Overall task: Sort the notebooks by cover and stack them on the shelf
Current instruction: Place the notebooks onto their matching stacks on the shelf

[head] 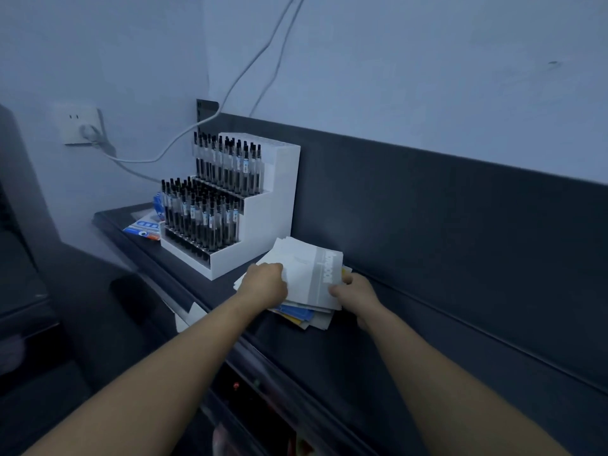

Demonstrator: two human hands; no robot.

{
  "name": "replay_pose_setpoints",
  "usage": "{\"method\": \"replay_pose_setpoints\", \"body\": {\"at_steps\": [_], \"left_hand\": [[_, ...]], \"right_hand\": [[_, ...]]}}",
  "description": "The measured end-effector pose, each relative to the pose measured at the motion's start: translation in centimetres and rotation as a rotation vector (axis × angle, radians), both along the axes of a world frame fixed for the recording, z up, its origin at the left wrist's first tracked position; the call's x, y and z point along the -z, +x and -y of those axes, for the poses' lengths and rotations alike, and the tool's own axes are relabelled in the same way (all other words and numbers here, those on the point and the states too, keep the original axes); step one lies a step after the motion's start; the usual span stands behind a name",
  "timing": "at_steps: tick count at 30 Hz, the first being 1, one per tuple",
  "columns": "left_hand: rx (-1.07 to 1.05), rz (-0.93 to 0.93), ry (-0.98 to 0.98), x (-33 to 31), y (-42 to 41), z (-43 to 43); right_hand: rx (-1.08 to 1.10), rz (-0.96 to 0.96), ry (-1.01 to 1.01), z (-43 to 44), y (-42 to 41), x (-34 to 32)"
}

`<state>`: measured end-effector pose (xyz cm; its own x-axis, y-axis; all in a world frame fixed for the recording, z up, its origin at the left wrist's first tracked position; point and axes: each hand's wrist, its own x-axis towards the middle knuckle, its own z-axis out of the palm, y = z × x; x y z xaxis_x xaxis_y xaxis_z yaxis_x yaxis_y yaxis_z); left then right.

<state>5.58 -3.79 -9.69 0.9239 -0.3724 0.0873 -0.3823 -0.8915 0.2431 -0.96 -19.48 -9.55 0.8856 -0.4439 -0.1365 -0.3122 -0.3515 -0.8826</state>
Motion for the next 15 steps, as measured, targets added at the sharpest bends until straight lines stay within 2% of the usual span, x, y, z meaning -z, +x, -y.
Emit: {"method": "replay_pose_setpoints", "body": {"at_steps": [2,7,10,15], "left_hand": [[0.018,-0.020,-0.022,0.1,0.1,0.1],[0.034,-0.177,-0.276,0.1,0.9,-0.5],[0.031,-0.212,-0.337,0.1,0.6,-0.3],[-0.031,-0.261,-0.385,-0.3,0.3,0.0]], "right_hand": [[0.034,-0.001,0.050,-0.2,0.1,0.1],[0.172,-0.048,0.264,-0.1,-0.1,0.2],[0.198,-0.052,0.352,0.3,-0.4,0.3],[0.204,0.094,0.472,0.8,-0.9,0.6]]}}
